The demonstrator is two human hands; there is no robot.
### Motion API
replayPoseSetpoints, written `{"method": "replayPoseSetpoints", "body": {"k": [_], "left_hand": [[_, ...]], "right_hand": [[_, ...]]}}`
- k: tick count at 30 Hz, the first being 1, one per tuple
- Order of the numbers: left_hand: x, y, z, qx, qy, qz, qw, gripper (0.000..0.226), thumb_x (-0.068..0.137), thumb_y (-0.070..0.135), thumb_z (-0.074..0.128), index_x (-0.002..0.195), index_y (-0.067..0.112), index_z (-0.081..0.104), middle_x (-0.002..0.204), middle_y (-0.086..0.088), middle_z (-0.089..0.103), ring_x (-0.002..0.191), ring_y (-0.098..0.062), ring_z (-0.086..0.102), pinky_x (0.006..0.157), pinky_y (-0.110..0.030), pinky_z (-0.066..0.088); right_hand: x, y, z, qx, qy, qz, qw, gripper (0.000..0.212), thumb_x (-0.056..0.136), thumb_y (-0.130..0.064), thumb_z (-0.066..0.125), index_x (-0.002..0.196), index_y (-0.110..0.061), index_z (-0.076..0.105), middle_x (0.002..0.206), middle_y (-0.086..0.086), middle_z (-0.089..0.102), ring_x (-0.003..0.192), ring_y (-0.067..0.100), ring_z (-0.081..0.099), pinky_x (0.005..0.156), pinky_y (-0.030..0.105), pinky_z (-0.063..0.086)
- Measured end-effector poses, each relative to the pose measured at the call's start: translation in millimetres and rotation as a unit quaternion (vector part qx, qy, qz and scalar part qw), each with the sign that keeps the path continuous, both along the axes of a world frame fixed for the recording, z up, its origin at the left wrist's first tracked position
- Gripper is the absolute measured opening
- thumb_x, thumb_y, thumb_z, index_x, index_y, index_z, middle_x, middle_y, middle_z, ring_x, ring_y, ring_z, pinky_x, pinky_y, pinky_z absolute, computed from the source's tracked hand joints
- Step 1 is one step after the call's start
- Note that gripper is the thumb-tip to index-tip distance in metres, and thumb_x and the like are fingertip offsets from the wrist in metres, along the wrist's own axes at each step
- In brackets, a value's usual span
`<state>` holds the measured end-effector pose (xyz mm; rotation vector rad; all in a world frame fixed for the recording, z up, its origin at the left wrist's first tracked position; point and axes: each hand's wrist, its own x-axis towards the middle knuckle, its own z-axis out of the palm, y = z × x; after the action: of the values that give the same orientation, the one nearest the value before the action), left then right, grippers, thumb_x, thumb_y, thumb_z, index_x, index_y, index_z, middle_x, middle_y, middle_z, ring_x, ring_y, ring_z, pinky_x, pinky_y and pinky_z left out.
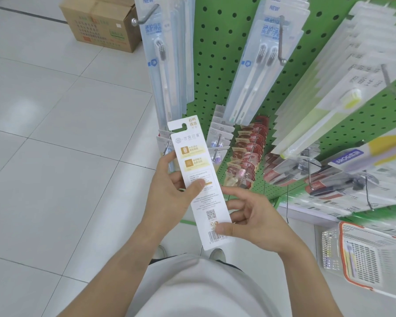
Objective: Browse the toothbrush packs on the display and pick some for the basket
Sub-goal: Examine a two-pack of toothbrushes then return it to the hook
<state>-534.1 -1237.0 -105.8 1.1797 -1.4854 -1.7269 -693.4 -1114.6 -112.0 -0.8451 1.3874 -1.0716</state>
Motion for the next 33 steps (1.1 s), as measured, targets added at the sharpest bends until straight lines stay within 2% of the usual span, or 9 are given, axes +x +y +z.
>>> {"method": "replayPoseSetpoints", "body": {"k": [6,12,15,18,21,25,29,31,33], "left_hand": [[1,4,1,-0.038,-0.033,-0.067,0.996,0.074,0.082,-0.001,0.078,0.119,0.051,0.04,0.099,0.022,0.074,0.091,-0.003,0.072,0.067,-0.015,0.054],[0,4,-3,-0.045,-0.031,-0.056,0.997,0.074,0.083,-0.003,0.077,0.121,0.049,0.041,0.102,0.019,0.074,0.092,-0.003,0.072,0.068,-0.016,0.054],[-1,4,-4,-0.043,-0.033,-0.043,0.998,0.067,0.087,0.001,0.074,0.124,0.046,0.041,0.099,0.021,0.075,0.089,-0.004,0.073,0.068,-0.016,0.055],[-3,3,-2,-0.038,-0.029,-0.023,0.999,0.047,0.095,0.006,0.065,0.122,0.039,0.044,0.092,0.025,0.075,0.081,-0.004,0.073,0.06,-0.019,0.055],[-4,2,2,-0.049,-0.041,-0.021,0.998,0.034,0.1,0.011,0.058,0.118,0.037,0.046,0.092,0.022,0.075,0.077,-0.003,0.073,0.053,-0.019,0.054],[-4,2,4,-0.097,-0.1,-0.06,0.988,0.042,0.098,0.022,0.063,0.113,0.056,0.044,0.091,0.024,0.07,0.078,0.0,0.071,0.061,-0.024,0.059],[-7,8,8,-0.094,-0.137,-0.098,0.981,0.054,0.091,0.037,0.071,0.132,0.044,0.036,0.092,0.027,0.065,0.076,0.011,0.066,0.058,-0.009,0.049],[-8,10,9,-0.088,-0.147,-0.105,0.98,0.065,0.086,0.049,0.071,0.138,0.043,0.032,0.093,0.033,0.062,0.08,0.014,0.065,0.061,-0.008,0.049],[-9,10,5,-0.084,-0.147,-0.104,0.98,0.077,0.081,0.06,0.067,0.145,0.039,0.03,0.098,0.033,0.062,0.085,0.011,0.066,0.072,-0.013,0.054]], "right_hand": [[1,1,-1,-0.002,-0.016,-0.02,1.0,0.066,0.079,0.009,0.079,0.135,-0.021,0.059,0.107,0.014,0.077,0.088,0.036,0.076,0.075,0.037,0.061],[-1,1,-3,-0.007,0.007,-0.007,1.0,0.068,0.077,0.005,0.082,0.135,-0.023,0.059,0.108,0.011,0.077,0.092,0.042,0.074,0.081,0.06,0.057],[-3,0,-1,-0.014,0.01,-0.004,1.0,0.068,0.076,0.006,0.084,0.134,-0.022,0.061,0.107,0.012,0.077,0.088,0.04,0.074,0.078,0.062,0.056],[-4,0,-3,-0.016,0.009,-0.004,1.0,0.068,0.074,0.005,0.085,0.13,-0.025,0.064,0.104,0.012,0.077,0.086,0.036,0.073,0.076,0.06,0.056],[-5,1,-6,-0.019,0.017,-0.011,1.0,0.066,0.073,0.002,0.087,0.125,-0.034,0.068,0.102,0.012,0.076,0.083,0.032,0.071,0.073,0.057,0.056],[-5,2,-7,-0.033,0.045,-0.026,0.998,0.062,0.077,0.001,0.085,0.124,-0.036,0.069,0.103,0.009,0.077,0.088,0.025,0.069,0.071,0.057,0.057],[-6,2,-7,-0.033,0.102,-0.033,0.994,0.062,0.077,0.006,0.083,0.12,-0.037,0.072,0.107,-0.001,0.077,0.1,0.02,0.071,0.076,0.045,0.061],[-4,3,-7,-0.025,0.133,-0.026,0.99,0.059,0.076,0.003,0.084,0.116,-0.04,0.074,0.107,-0.008,0.077,0.102,0.015,0.07,0.075,0.038,0.06],[0,3,-7,-0.022,0.144,-0.025,0.989,0.057,0.074,0.002,0.086,0.113,-0.039,0.076,0.104,-0.013,0.074,0.1,0.013,0.07,0.074,0.034,0.06]]}}
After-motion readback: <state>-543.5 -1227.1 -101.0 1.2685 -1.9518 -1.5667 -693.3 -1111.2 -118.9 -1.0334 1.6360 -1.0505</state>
